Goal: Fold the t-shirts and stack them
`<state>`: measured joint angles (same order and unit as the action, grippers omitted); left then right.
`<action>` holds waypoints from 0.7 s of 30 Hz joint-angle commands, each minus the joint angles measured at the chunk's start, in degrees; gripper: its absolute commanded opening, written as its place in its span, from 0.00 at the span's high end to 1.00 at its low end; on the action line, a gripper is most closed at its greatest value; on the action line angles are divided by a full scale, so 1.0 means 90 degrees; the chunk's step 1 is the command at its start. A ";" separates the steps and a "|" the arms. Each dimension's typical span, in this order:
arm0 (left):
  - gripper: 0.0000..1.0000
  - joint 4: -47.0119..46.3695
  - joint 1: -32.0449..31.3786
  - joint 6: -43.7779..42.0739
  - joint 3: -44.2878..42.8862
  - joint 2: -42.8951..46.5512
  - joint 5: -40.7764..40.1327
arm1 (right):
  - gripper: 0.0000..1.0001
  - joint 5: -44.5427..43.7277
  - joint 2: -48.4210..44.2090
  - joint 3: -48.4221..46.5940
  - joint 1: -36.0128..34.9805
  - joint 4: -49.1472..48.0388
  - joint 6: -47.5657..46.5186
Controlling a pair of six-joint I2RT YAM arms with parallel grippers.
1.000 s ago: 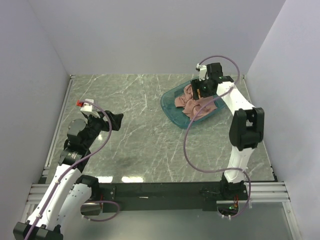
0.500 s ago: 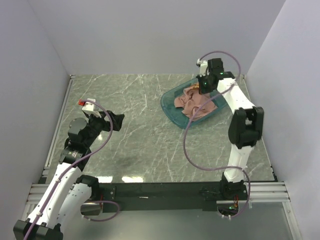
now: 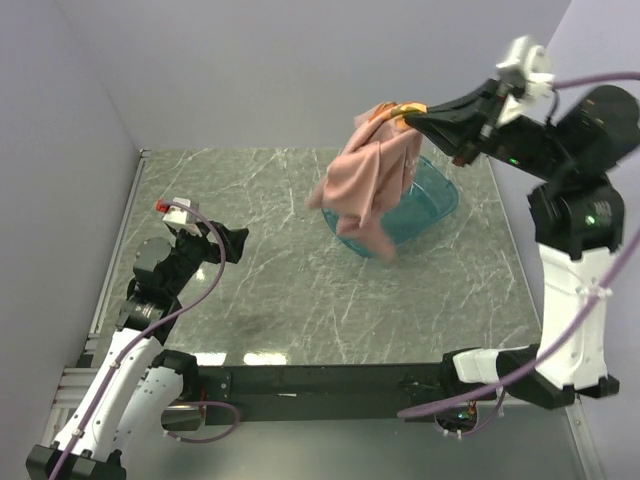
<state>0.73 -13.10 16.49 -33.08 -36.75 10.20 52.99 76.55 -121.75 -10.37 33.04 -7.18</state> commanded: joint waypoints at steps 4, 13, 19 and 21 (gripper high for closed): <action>0.01 -0.0160 -0.0009 -0.0192 -0.0182 0.0392 -0.0614 | 1.00 0.1095 -0.0019 0.0187 -0.0175 -0.0829 0.1394; 0.01 -0.0140 -0.0009 -0.0221 -0.0211 0.0383 -0.0654 | 1.00 0.0070 -0.0430 0.2286 -0.1268 -0.0195 -0.0148; 0.01 -0.0140 -0.0009 -0.0221 -0.0211 0.0412 -0.0596 | 1.00 -0.0682 -0.0596 0.3915 -0.1914 -0.0077 -0.1076; 0.01 -0.0130 -0.0009 -0.0211 -0.0211 0.0421 -0.0576 | 1.00 -0.0828 -0.0741 0.4288 -0.1914 -0.0106 -0.1378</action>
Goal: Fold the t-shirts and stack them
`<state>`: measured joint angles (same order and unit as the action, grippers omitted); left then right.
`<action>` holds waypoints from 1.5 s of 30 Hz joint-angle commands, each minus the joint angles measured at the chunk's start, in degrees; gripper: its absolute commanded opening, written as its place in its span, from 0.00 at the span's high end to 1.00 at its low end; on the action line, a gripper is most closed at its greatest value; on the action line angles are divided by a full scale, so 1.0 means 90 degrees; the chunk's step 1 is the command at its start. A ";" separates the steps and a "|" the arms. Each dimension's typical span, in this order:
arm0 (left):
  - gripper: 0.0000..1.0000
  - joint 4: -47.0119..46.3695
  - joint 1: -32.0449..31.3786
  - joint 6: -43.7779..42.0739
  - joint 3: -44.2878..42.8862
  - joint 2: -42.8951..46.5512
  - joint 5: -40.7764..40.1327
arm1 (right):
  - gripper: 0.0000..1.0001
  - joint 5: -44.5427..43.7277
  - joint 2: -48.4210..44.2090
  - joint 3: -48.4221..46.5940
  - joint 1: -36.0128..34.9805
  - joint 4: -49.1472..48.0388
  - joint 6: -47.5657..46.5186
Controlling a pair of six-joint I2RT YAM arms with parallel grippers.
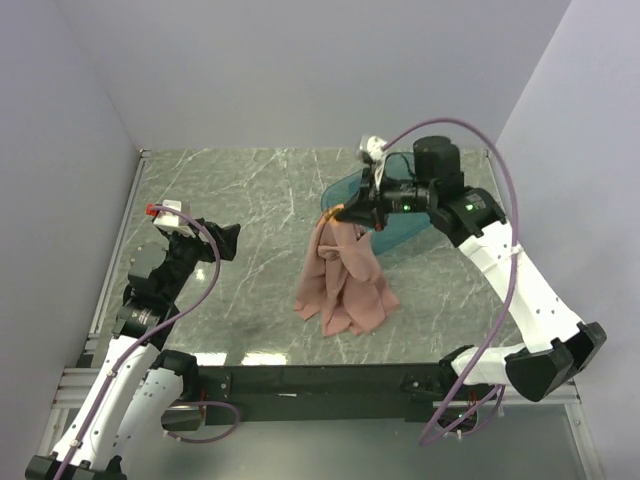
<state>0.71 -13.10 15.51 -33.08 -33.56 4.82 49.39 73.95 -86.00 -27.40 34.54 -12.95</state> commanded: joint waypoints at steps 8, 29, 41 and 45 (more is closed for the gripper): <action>0.01 -0.0138 -0.0009 -0.0034 -0.0231 -0.0060 0.0294 | 0.63 -0.1219 -0.0892 0.2083 -0.0003 -0.0303 -0.1597; 0.01 0.0787 -0.1453 0.2652 -0.4474 -0.6736 0.0258 | 0.04 0.0382 -0.1694 0.4000 0.3464 -0.1321 -0.0885; 0.17 0.3640 -0.2069 0.1696 -0.9224 -1.0508 -0.0926 | 0.13 0.0235 -0.1244 0.3647 0.3484 -0.0694 -0.1208; 0.23 0.3700 -0.2147 0.1432 -0.9517 -1.0772 -0.0684 | 0.13 0.0294 -0.1254 0.3627 0.3493 -0.0655 -0.1237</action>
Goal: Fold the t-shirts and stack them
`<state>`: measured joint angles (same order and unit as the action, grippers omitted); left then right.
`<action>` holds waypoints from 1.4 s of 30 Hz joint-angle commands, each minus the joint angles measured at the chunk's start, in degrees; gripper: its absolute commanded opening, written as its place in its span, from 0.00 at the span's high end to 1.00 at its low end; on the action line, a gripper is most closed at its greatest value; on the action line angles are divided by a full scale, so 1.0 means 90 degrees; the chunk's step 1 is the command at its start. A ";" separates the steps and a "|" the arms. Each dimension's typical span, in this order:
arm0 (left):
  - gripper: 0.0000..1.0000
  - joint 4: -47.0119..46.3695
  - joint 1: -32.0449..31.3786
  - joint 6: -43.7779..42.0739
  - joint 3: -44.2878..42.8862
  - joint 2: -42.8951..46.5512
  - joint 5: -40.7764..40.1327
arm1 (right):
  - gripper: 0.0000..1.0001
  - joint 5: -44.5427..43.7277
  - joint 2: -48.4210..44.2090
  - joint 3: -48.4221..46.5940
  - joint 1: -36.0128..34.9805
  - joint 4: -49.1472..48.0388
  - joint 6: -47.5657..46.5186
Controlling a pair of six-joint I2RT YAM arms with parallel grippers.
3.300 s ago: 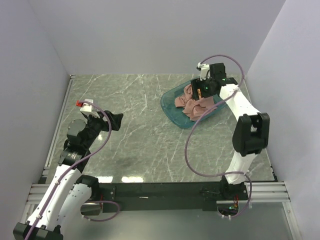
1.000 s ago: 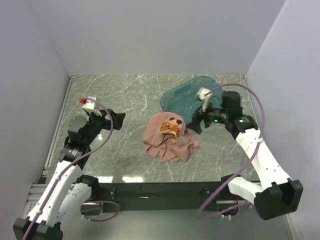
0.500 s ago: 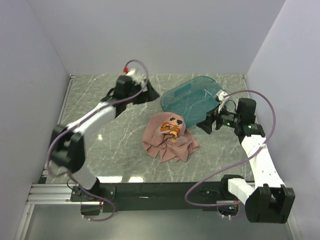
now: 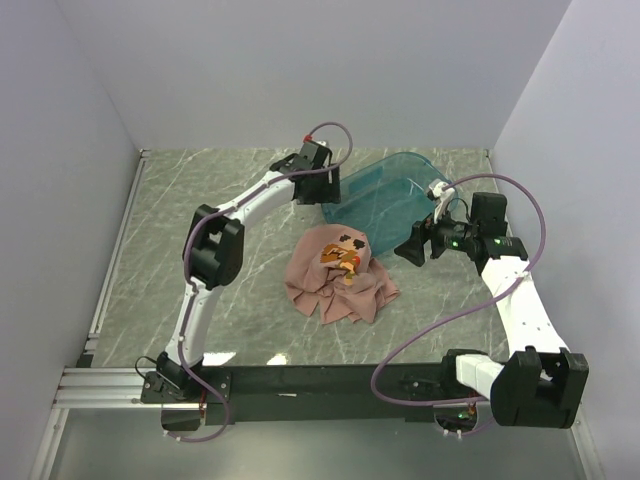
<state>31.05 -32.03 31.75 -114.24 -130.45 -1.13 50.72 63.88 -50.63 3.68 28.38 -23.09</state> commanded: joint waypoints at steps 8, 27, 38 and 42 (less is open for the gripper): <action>0.50 0.0329 -0.0093 -0.1202 -0.0891 -0.0534 0.0321 | 0.13 0.0165 -0.0154 -0.0341 0.0040 0.0098 -0.0130; 1.00 -0.1974 -0.0015 -0.1244 0.1070 0.1855 0.0565 | 0.13 0.0302 -0.0261 -0.0341 0.0255 0.0128 -0.0130; 1.00 -0.3604 0.1000 0.0515 0.3314 0.3742 0.0604 | 0.13 0.0351 -0.0369 -0.0321 0.0343 0.0137 -0.0120; 1.00 -0.3889 0.1449 0.0769 0.4633 0.5000 0.0224 | 0.13 0.0370 -0.0359 -0.0360 0.0382 0.0206 -0.0188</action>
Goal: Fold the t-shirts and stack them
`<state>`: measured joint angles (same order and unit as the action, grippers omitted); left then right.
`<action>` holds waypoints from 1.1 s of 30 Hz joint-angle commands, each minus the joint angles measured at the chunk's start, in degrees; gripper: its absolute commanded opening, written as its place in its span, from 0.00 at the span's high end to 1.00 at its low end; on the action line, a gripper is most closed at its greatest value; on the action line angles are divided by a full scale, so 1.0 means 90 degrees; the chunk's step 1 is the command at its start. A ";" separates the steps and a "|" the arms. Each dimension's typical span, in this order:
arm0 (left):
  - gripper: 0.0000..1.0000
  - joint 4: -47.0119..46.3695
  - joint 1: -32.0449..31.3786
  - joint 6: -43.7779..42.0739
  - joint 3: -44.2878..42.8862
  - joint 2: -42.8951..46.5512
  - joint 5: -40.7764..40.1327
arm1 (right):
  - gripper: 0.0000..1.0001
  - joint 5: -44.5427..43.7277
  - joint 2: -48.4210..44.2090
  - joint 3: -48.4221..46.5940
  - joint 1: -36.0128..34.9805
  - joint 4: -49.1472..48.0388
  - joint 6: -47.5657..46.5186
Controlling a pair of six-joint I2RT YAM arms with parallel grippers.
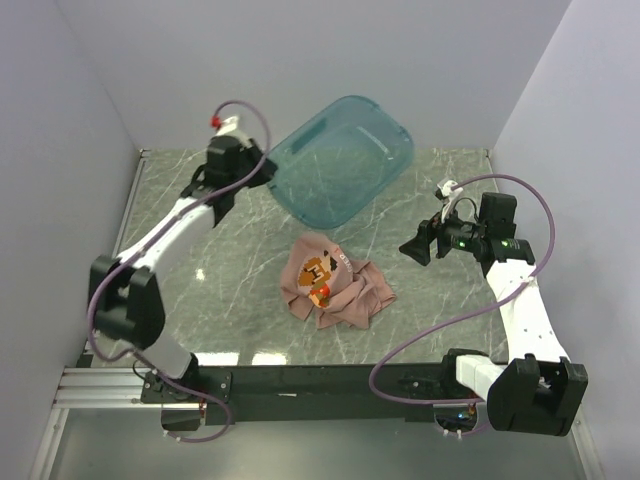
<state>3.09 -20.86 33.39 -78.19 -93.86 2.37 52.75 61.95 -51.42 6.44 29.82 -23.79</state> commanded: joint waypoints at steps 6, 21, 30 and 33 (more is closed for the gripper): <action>1.00 -0.0579 0.1437 0.1280 0.2875 0.2974 -0.1159 | 0.13 0.0203 -0.0155 -0.0283 0.0086 0.0065 -0.0120; 1.00 -0.1007 0.4544 0.0900 0.3709 0.2726 -0.1709 | 0.13 0.0301 -0.0253 -0.0293 0.0134 0.0114 -0.0169; 1.00 -0.1184 0.4877 0.0461 0.2468 0.0929 -0.1767 | 0.13 0.0340 -0.0194 -0.0302 0.0173 0.0172 -0.0218; 1.00 -0.1106 0.4877 0.0188 0.2136 0.0557 -0.1748 | 0.13 0.0340 -0.0116 -0.0312 0.0174 0.0241 -0.0296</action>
<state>-6.28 22.76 40.05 -55.31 -86.76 -11.86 54.68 61.08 -51.44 7.62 31.44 -25.19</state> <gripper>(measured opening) 0.275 0.869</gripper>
